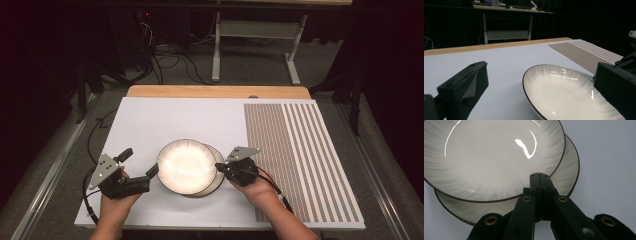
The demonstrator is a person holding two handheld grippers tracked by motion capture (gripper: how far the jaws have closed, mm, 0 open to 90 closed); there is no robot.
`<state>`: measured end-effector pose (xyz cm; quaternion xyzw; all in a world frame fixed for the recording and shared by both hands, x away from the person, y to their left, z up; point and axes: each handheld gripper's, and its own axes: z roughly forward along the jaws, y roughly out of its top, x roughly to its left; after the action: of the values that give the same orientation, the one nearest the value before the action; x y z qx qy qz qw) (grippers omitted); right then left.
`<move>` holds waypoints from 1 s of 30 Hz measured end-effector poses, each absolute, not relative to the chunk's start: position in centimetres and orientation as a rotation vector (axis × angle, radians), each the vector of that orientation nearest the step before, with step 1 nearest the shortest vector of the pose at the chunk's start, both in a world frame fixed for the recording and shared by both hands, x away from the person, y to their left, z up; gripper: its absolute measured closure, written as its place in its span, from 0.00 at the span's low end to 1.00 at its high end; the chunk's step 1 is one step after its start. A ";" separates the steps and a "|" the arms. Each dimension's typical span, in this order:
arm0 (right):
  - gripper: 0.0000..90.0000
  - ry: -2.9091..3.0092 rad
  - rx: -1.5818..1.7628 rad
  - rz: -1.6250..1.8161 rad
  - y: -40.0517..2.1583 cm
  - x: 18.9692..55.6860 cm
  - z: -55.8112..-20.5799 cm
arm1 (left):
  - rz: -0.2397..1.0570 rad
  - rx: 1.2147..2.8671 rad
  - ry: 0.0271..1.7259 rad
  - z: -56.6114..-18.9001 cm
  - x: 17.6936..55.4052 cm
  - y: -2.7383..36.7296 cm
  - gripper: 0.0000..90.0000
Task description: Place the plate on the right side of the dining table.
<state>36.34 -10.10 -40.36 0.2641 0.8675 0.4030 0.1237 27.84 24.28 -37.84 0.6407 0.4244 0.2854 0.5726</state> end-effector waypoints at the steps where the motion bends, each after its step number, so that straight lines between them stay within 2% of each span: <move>1: 1.00 2.528 0.765 1.178 -10.1 36.4 -40.4 | 0.668 1.501 0.997 -37.9 27.9 24.3 0.00; 23: 1.00 2.580 0.722 1.153 -8.3 36.3 -41.0 | 0.604 1.534 1.055 -38.7 28.8 24.2 0.00; 30: 1.00 2.584 0.723 1.161 -8.1 36.4 -41.0 | 0.493 1.611 1.127 -39.5 30.1 23.7 0.00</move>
<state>36.38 -8.13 -41.04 0.2457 0.8786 0.3947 0.1089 30.08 23.71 -39.52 0.6745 0.4720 0.2066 0.5289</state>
